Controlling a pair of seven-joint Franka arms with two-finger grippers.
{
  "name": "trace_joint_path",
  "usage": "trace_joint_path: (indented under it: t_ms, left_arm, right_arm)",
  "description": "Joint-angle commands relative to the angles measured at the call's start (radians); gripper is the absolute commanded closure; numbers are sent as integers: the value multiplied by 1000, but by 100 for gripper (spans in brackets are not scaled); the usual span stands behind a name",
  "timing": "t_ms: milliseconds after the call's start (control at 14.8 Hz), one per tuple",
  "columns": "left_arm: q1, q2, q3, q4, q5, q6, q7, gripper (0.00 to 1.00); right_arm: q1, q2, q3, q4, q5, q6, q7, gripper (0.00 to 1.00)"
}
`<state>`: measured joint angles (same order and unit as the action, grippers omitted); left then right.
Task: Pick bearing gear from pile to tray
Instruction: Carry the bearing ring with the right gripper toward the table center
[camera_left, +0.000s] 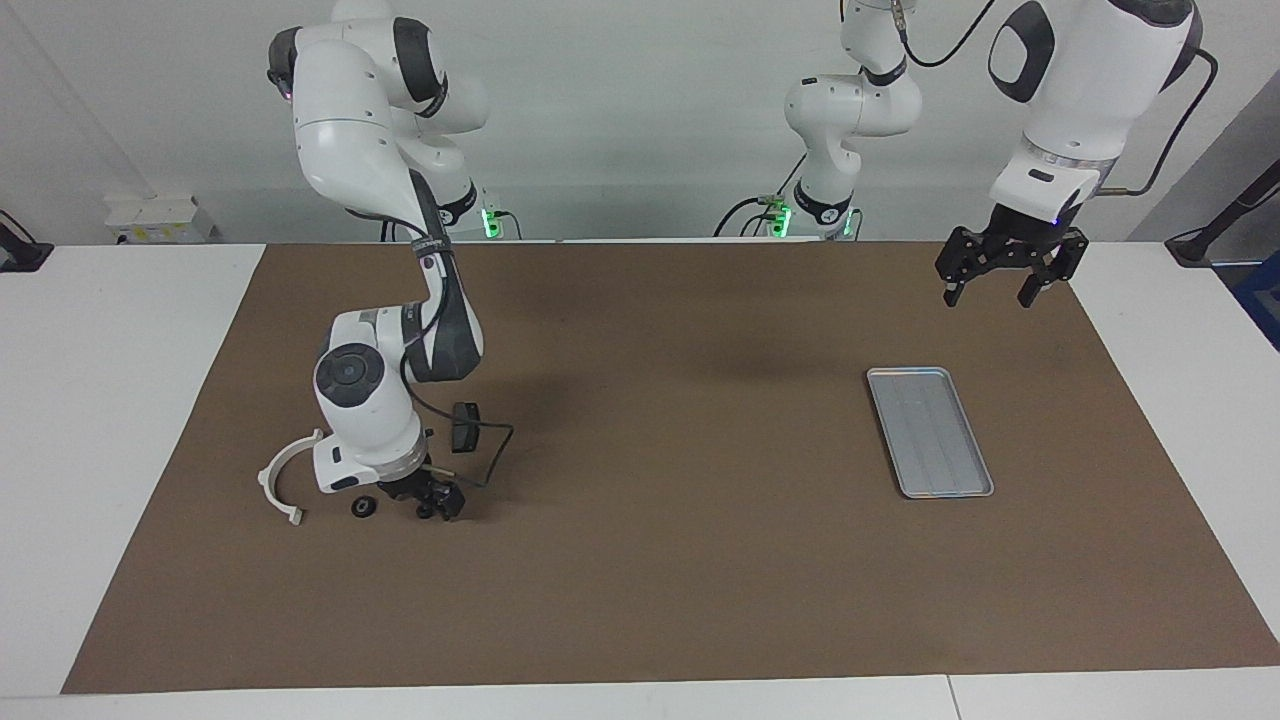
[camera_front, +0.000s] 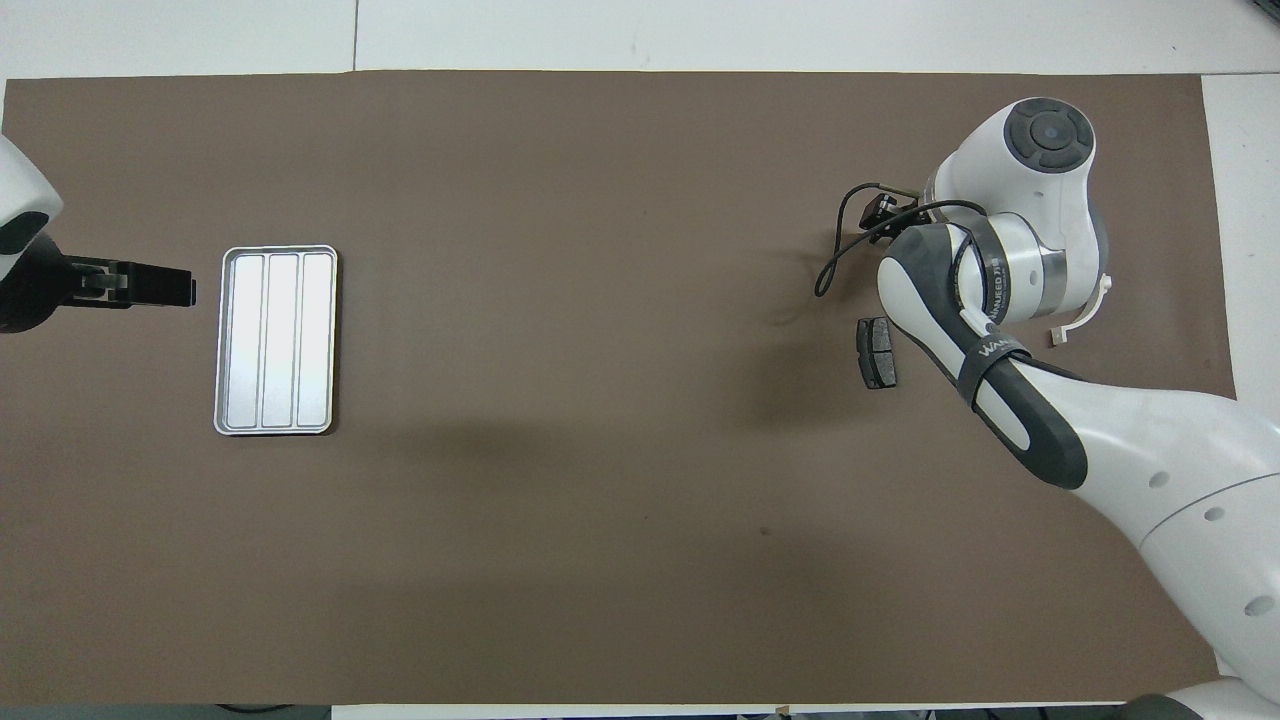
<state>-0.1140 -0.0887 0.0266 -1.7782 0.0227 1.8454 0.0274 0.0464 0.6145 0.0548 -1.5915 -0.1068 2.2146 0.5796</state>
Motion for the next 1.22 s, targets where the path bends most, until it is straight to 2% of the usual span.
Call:
trace_joint_path:
  t_ms: [0,68,203,270,473,541,608,946,1149]
  left_arm:
    - [-7,-31,3,-43,16,25,-12,0]
    - [-7,-31,4,-43,16,26,-9,0]
    - [-7,-32,4,-44,16,25,-7,0]
    - [-9,-32,4,-44,16,26,-10,0]
    - [-7,-31,4,-43,16,28,-9,0]
    - [-7,-31,4,-43,16,28,-6,0]
    - [-6,-31,4,-43,16,31,-4,0]
    - [-4,-29,4,-41,16,43,-6,0]
    - [-4,-28,4,-41,16,49,-7,0]
  right_arm:
    - [-5,21,7,31,-21,0,42,9]
    - [-5,21,8,31,-21,3,42,13]
    - [-7,21,7,33,-21,4,42,35]
    - [-7,21,8,31,-22,4,42,39]
    - [-8,21,8,31,-19,7,40,75]
    - [-11,21,8,31,-21,13,42,95]
    - [-13,21,8,31,-22,29,40,100]
    - [-10,11,8,53,-40,-24,28,100]
    - [-5,-38,28,151,-44,-261,-6,100]
